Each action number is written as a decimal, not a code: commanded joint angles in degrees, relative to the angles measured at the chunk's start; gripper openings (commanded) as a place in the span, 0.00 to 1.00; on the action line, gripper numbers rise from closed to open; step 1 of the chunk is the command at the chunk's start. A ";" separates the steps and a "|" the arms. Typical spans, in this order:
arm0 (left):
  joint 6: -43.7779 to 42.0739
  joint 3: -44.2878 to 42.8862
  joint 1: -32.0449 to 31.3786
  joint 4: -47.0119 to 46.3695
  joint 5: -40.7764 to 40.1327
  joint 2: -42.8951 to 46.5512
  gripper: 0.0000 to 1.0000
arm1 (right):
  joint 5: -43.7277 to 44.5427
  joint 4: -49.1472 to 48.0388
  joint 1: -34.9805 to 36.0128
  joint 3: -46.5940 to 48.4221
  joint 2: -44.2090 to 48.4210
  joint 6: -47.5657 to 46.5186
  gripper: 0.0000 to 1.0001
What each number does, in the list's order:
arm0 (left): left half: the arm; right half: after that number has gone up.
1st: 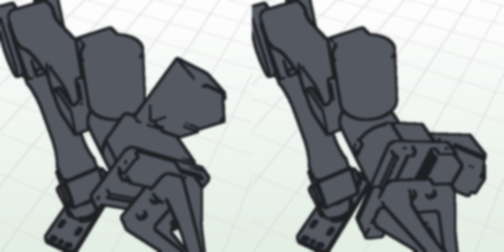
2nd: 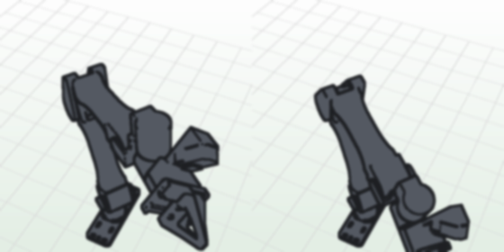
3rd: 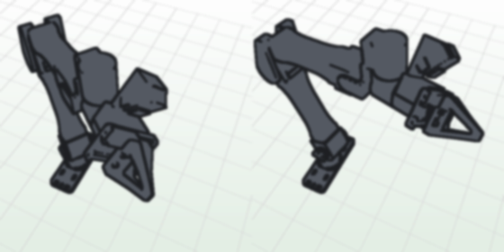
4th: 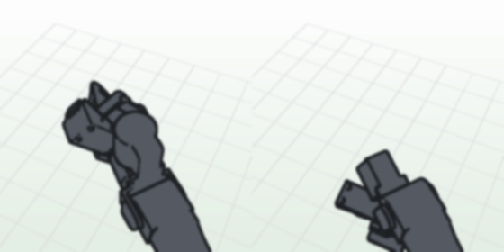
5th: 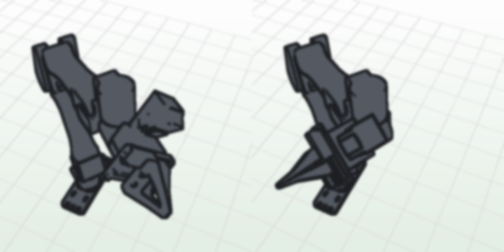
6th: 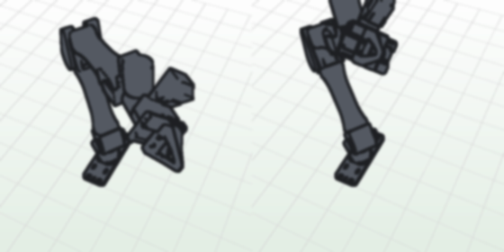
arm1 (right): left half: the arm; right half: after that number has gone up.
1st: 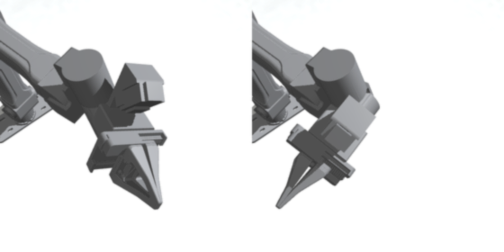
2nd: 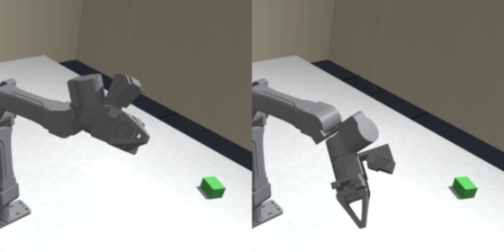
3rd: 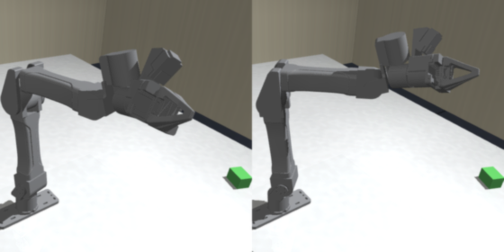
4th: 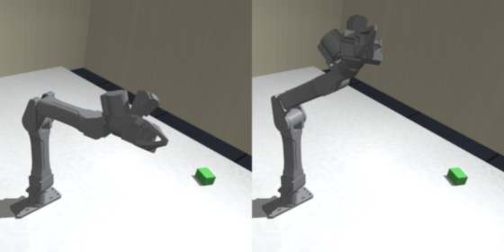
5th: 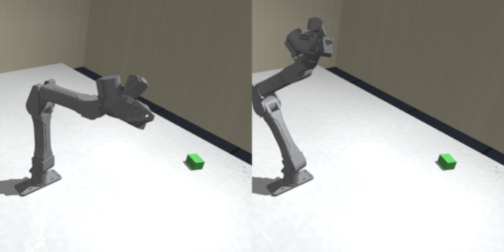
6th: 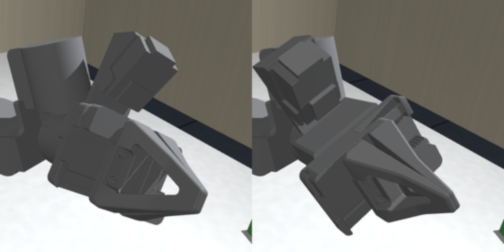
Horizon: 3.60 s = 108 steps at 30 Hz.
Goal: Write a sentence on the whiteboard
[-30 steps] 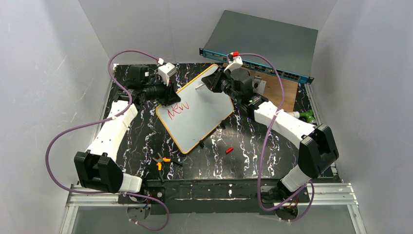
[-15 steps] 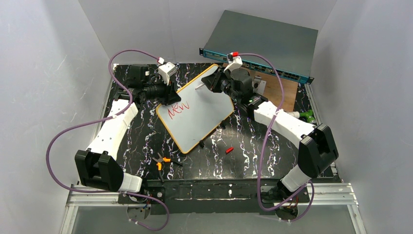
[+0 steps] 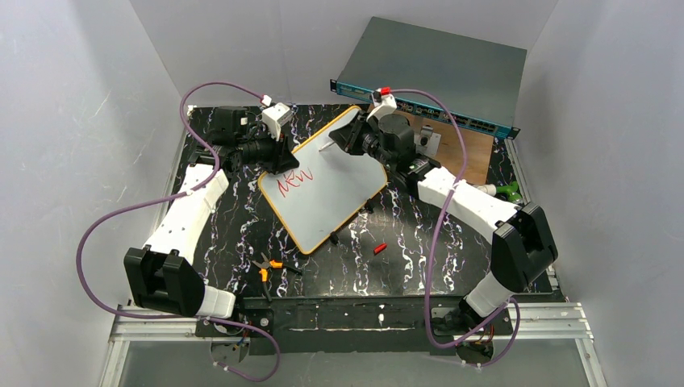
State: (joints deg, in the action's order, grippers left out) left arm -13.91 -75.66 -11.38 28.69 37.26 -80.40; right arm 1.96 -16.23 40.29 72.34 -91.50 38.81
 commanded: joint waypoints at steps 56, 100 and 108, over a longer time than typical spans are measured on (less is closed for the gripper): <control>-4.55 -1.29 -1.02 1.81 -1.31 -0.19 0.00 | 4.28 2.68 -0.95 9.93 0.61 -4.47 0.01; -4.63 -1.20 -1.06 1.90 -1.49 0.07 0.00 | 4.54 6.31 -1.28 -1.07 1.20 -3.46 0.01; -4.63 -1.32 -1.01 1.88 -1.39 -0.15 0.00 | 4.51 6.91 -1.33 1.22 0.85 -3.93 0.01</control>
State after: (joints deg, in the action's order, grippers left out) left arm -13.87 -76.36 -11.53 28.99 36.60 -81.12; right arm 5.82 -8.93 38.85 71.44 -91.26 35.79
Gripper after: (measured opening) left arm 0.164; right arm 0.203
